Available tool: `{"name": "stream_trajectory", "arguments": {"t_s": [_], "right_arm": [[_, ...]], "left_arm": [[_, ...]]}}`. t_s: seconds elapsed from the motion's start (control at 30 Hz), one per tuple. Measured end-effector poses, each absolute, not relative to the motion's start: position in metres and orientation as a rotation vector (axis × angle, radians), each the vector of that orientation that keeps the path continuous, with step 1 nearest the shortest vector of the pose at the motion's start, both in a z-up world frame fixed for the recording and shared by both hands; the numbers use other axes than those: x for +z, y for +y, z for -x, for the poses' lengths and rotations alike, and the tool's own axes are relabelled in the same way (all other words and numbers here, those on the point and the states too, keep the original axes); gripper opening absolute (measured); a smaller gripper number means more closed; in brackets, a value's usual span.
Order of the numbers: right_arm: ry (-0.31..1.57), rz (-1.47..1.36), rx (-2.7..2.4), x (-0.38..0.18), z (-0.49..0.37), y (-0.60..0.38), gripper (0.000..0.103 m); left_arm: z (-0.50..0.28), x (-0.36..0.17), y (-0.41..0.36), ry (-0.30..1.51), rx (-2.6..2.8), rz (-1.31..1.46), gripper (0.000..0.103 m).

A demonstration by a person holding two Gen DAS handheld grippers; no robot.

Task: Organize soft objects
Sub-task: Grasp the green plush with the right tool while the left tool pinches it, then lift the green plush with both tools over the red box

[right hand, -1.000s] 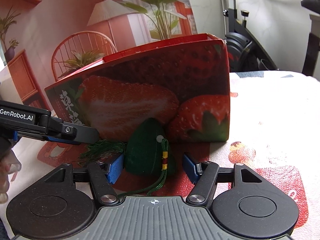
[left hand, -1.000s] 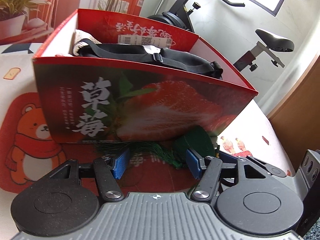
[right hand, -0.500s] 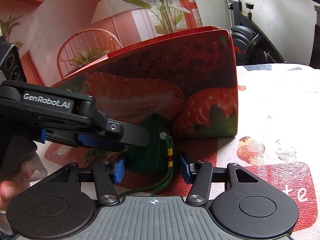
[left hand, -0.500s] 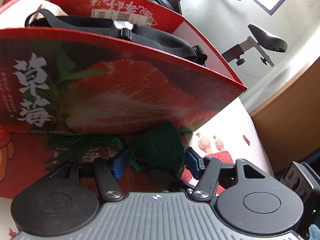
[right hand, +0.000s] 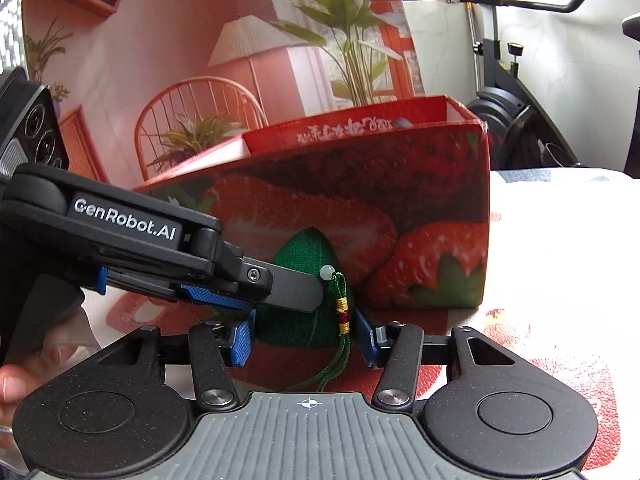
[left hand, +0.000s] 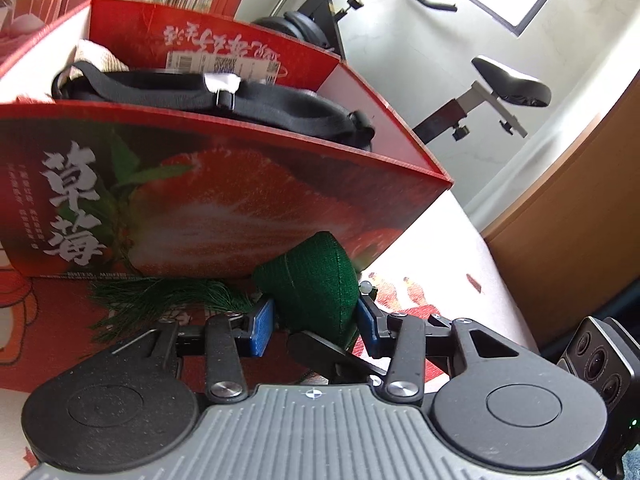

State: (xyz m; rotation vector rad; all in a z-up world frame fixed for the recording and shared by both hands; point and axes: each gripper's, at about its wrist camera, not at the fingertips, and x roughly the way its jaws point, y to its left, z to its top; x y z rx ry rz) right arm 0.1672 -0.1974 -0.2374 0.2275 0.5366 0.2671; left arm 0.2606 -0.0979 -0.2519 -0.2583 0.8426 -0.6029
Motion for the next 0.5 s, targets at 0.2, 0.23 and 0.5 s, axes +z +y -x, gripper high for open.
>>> {"name": "stream_trajectory", "arguments": {"t_s": [0.2,0.23,0.5], "right_arm": [[0.484,-0.183,0.284,-0.209,-0.159,-0.185,0.047],[0.476,-0.178,0.289,-0.204,-0.159,-0.183,0.047],[0.387,-0.067,0.327,-0.145,-0.165,-0.159,0.047]], "left_arm": [[-0.244,-0.226,-0.081,0.768,-0.602,0.278,0.046],[-0.241,-0.221,-0.078,0.754,-0.599,0.283,0.046],[-0.229,-0.167,-0.054,0.613,-0.594,0.29,0.047]]}}
